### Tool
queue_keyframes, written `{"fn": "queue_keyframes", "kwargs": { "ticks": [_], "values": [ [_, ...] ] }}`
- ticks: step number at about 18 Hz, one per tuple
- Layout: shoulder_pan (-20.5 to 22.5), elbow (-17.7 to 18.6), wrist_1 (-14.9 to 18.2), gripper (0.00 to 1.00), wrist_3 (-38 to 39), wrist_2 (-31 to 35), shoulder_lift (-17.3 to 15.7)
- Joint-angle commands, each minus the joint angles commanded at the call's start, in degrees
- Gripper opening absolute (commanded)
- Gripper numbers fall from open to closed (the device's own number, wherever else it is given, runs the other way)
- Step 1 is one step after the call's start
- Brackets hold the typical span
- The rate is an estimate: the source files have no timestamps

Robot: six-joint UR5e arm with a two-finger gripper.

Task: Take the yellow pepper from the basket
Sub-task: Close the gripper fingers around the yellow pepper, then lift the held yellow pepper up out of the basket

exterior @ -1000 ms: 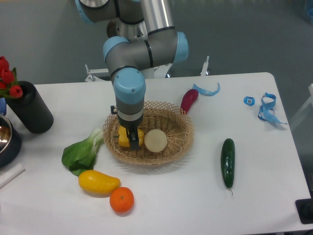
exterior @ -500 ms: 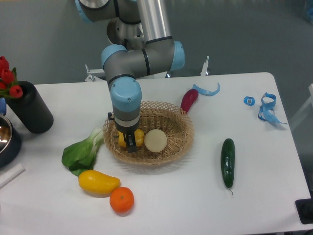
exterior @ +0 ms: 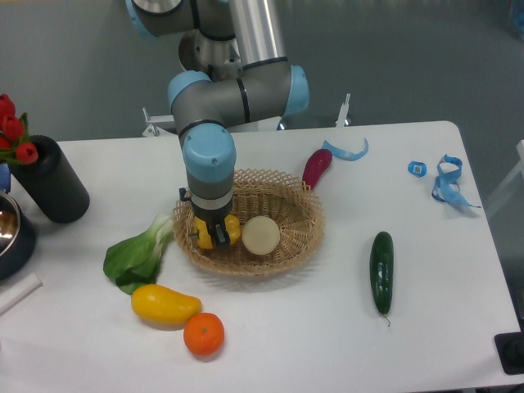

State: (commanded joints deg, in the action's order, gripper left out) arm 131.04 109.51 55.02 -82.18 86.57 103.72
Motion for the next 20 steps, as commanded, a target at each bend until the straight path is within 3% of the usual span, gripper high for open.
{"fn": "queue_keyframes", "kwargs": {
  "ticks": [5,9,14,16,20],
  "values": [
    [3.33,-0.09,0.36,0.15,4.21,-1.05,-4.31],
    [8.69,0.09,0.79,0.14,8.69,-1.05,-6.78],
    [18.97,-0.97,0.97,0.15,8.88,-1.23,-6.61],
    [22.31,-0.97,0.88,0.20,8.62,-1.32,-6.25],
    [25.84,-2.10,0.88,0.18,8.62,-1.14,-4.67]
  ]
}}
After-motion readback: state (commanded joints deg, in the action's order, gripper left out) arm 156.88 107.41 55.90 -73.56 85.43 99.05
